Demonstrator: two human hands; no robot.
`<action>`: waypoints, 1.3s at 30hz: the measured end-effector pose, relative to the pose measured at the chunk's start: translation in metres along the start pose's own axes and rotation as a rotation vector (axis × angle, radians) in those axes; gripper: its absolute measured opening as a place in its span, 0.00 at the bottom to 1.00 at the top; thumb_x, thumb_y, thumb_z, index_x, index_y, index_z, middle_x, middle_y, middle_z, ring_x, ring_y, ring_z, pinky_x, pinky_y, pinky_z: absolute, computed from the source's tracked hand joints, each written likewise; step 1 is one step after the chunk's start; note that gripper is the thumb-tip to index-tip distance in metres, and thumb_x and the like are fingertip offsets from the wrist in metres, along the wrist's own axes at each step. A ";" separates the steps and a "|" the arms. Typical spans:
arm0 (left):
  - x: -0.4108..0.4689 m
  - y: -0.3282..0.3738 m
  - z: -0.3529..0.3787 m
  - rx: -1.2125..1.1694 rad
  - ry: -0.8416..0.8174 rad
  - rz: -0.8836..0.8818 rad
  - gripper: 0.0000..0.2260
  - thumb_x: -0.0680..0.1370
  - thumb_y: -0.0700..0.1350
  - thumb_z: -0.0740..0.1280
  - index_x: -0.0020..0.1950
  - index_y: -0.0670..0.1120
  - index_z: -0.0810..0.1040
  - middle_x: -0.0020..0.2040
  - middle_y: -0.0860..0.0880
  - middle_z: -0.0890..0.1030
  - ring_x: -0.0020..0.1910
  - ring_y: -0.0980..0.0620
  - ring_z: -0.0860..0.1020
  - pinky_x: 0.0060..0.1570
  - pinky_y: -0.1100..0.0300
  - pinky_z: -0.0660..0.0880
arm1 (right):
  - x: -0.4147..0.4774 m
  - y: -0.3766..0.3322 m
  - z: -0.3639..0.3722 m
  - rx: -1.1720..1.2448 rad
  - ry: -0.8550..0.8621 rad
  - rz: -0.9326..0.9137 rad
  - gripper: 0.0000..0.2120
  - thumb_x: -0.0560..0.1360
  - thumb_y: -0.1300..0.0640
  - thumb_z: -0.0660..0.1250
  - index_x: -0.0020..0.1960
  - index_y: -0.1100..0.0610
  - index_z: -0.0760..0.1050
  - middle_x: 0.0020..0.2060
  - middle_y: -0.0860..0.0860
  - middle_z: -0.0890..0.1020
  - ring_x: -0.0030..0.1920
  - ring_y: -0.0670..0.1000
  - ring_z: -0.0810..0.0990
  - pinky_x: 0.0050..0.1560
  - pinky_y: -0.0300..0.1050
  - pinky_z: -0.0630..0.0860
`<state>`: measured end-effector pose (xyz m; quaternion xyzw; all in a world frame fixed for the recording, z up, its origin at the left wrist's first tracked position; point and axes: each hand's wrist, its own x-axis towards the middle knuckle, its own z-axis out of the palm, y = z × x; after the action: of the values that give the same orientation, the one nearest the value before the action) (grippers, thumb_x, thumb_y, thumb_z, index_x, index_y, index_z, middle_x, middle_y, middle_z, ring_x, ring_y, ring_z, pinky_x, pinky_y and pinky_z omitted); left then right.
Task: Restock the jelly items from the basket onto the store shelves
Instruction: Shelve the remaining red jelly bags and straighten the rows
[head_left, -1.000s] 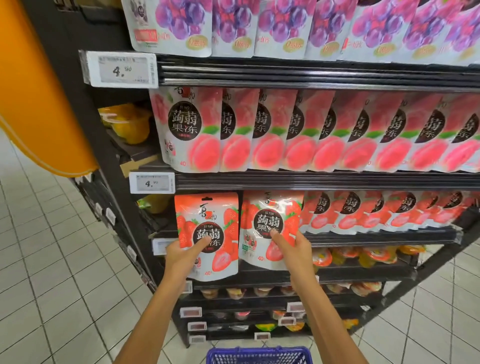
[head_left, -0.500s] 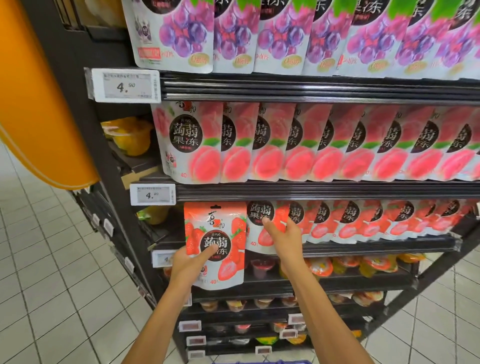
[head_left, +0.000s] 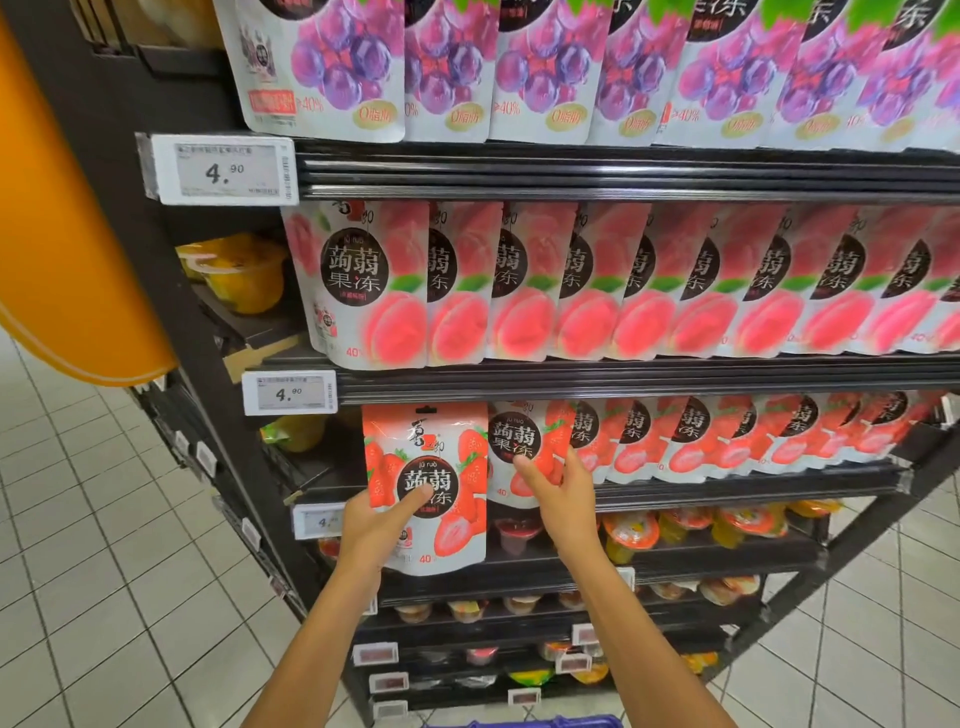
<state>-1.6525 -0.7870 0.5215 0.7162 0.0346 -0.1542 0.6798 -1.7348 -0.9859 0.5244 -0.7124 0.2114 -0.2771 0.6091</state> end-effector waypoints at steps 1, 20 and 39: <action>0.000 0.000 0.000 0.004 0.004 -0.002 0.15 0.71 0.48 0.77 0.55 0.47 0.80 0.48 0.48 0.85 0.48 0.49 0.83 0.46 0.52 0.80 | 0.000 0.002 -0.002 -0.015 -0.010 -0.006 0.14 0.73 0.50 0.74 0.56 0.52 0.77 0.49 0.49 0.84 0.52 0.51 0.82 0.57 0.55 0.79; 0.000 0.006 0.000 -0.025 -0.020 0.025 0.16 0.71 0.47 0.76 0.57 0.47 0.80 0.50 0.48 0.85 0.50 0.48 0.83 0.53 0.45 0.80 | -0.003 0.022 0.002 -0.583 0.253 -0.023 0.23 0.66 0.43 0.78 0.57 0.51 0.77 0.38 0.40 0.72 0.48 0.52 0.78 0.39 0.44 0.71; 0.004 0.013 0.003 -0.024 -0.047 0.050 0.17 0.72 0.47 0.76 0.58 0.46 0.79 0.51 0.47 0.85 0.49 0.48 0.83 0.52 0.46 0.80 | -0.009 0.029 0.015 -0.422 0.345 -0.130 0.28 0.69 0.59 0.78 0.65 0.55 0.71 0.52 0.48 0.74 0.43 0.47 0.76 0.42 0.30 0.70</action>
<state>-1.6460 -0.7916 0.5331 0.7049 0.0024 -0.1538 0.6925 -1.7304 -0.9739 0.4934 -0.7779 0.3188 -0.3828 0.3830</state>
